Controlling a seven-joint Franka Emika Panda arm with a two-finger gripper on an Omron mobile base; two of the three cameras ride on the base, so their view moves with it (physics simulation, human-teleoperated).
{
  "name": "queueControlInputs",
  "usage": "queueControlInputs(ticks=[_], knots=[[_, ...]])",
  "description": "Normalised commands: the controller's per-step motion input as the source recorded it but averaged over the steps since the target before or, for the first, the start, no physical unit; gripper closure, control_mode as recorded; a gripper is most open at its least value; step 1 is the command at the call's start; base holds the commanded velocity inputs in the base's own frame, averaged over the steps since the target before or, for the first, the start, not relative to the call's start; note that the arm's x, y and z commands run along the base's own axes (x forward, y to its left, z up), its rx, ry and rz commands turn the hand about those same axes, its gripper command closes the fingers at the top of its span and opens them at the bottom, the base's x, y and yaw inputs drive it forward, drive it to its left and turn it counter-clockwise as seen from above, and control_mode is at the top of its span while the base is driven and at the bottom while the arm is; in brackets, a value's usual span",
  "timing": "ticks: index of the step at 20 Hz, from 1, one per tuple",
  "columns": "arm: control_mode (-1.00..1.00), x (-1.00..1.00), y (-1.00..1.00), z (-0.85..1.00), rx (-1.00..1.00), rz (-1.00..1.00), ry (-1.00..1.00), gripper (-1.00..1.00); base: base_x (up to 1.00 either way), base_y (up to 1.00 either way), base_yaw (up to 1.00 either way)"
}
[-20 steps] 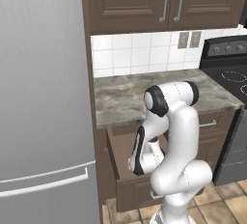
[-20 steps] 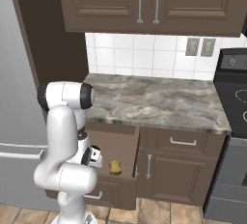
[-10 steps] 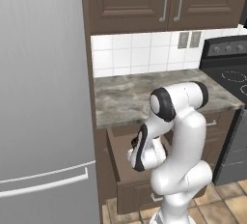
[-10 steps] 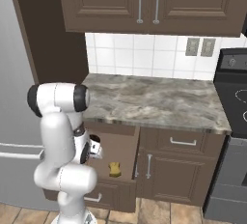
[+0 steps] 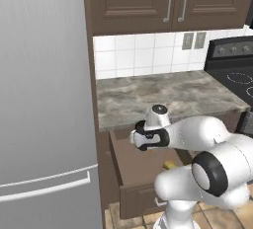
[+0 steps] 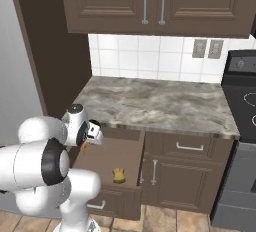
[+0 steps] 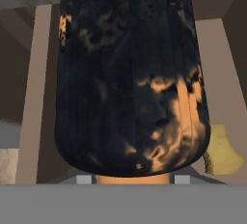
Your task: Restock the sink supplies by placing the sponge and soap dispenser on the counter and next to the sink. Make sure the soap dispenser is upright.
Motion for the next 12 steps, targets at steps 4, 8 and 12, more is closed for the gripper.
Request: queueControlInputs(ticks=[4,8,12], knots=[[-1.0,-0.99,-0.31,0.61,0.06,0.0,0.0,1.0,0.0,0.0,0.0],[-1.0,-0.99,-0.33,0.85,0.03,-0.01,-0.02,1.0,0.0,0.0,0.0],[-1.0,-0.91,-0.31,0.85,0.02,-0.01,-0.01,1.0,0.0,0.0,0.0]])
